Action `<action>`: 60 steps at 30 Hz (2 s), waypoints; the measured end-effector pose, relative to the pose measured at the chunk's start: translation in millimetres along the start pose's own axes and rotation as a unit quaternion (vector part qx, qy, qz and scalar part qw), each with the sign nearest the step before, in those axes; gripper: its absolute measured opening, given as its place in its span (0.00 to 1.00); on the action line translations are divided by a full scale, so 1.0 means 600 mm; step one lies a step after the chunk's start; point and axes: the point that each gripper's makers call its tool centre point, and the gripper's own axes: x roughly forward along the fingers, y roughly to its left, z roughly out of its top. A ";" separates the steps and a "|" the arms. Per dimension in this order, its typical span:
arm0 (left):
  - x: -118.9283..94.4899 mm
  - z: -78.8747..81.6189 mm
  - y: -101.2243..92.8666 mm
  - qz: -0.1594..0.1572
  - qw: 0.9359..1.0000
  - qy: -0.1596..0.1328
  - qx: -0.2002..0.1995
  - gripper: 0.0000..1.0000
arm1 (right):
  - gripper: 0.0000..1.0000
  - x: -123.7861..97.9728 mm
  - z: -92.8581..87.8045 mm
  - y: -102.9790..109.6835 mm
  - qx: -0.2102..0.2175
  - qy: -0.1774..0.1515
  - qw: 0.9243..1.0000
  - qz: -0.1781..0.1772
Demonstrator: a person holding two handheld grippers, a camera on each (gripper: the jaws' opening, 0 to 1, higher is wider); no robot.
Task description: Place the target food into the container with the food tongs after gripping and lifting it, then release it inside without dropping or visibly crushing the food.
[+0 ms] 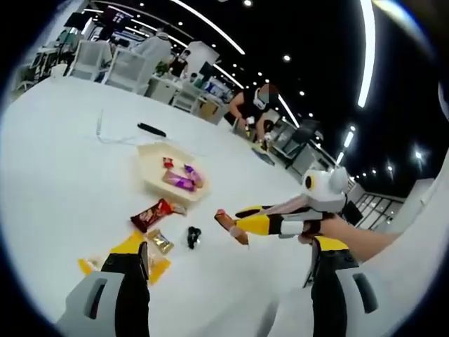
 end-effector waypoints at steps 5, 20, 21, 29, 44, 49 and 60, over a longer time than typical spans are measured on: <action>-0.002 -0.001 -0.003 -0.001 1.000 -0.005 -0.002 0.97 | 0.22 -0.009 0.008 -0.002 -0.009 -0.002 1.000 -0.002; 0.000 -0.001 -0.001 -0.002 1.000 -0.009 -0.013 0.97 | 0.22 -0.034 0.060 -0.010 -0.014 -0.029 0.999 -0.006; 0.000 -0.001 -0.001 -0.003 1.000 -0.010 -0.013 0.97 | 0.22 -0.037 0.066 -0.010 -0.015 -0.032 0.999 -0.006; 0.000 0.001 -0.001 -0.005 1.000 -0.010 -0.014 0.97 | 0.22 -0.044 0.088 -0.007 -0.031 -0.042 0.999 -0.007; 0.001 0.003 0.001 -0.007 1.000 -0.011 -0.018 0.97 | 0.22 -0.057 0.122 -0.006 -0.059 -0.058 0.997 -0.008; 0.006 0.006 0.002 -0.008 1.000 0.002 -0.010 0.97 | 0.22 -0.057 0.145 -0.007 -0.060 -0.072 0.996 -0.008; 0.011 0.020 0.002 -0.012 1.000 -0.009 -0.008 0.97 | 0.22 -0.057 0.169 -0.003 -0.070 -0.082 0.994 -0.002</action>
